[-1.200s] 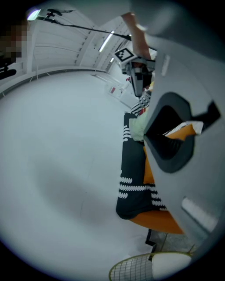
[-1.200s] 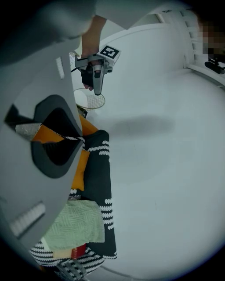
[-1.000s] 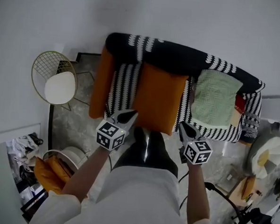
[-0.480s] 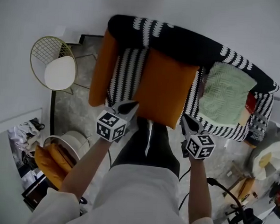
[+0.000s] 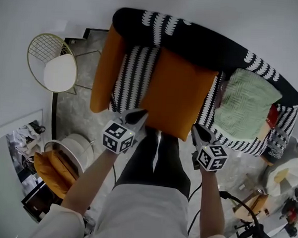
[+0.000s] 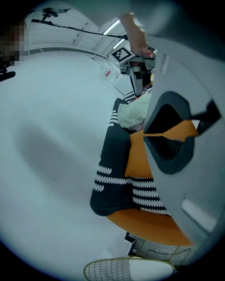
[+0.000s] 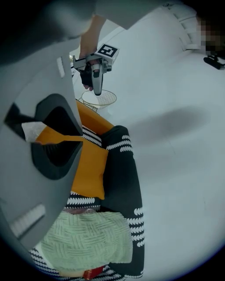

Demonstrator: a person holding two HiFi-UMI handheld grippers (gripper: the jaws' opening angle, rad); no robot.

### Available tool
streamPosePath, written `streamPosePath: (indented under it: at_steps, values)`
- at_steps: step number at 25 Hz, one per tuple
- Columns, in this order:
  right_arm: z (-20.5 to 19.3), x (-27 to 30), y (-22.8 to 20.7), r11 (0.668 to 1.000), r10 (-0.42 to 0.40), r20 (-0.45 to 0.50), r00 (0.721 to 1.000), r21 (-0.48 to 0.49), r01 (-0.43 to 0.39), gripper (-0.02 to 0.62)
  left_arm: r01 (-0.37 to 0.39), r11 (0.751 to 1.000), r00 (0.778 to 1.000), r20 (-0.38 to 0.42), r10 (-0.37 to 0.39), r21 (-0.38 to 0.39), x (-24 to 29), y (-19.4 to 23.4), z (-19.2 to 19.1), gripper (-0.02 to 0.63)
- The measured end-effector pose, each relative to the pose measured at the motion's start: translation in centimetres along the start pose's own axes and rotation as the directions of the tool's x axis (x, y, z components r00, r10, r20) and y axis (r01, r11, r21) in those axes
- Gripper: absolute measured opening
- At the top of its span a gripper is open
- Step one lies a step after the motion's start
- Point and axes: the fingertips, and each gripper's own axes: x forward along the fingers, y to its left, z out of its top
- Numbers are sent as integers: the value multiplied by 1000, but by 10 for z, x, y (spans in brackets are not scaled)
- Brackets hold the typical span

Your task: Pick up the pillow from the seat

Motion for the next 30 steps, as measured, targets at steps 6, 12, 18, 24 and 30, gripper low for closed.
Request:
streamPosePath:
  at_steps: [6,12,18,24,30]
  values:
    - [-17,37,-33,1000,4,-40,999,10,-4,44,0,1000,1000,-3,0,-3,41,26,-20,32]
    - [-31,65,-65,1000,3,-71,997,21,-2,83,-25,999,1000,-1,25,-37,77,50,-32,63]
    - [-50,102,-103,999,2,-82,997,39,1,104,-47,997,999,-7,47,-65,120,80,-54,95]
    - [-69,137,-135,997,-14,-83,996,75,20,131,-76,992,996,-44,71,-103,154,106,-95,127]
    - [-98,174,-169,993,-32,-113,993,106,45,188,-97,987,993,-75,88,-125,190,135,-125,160]
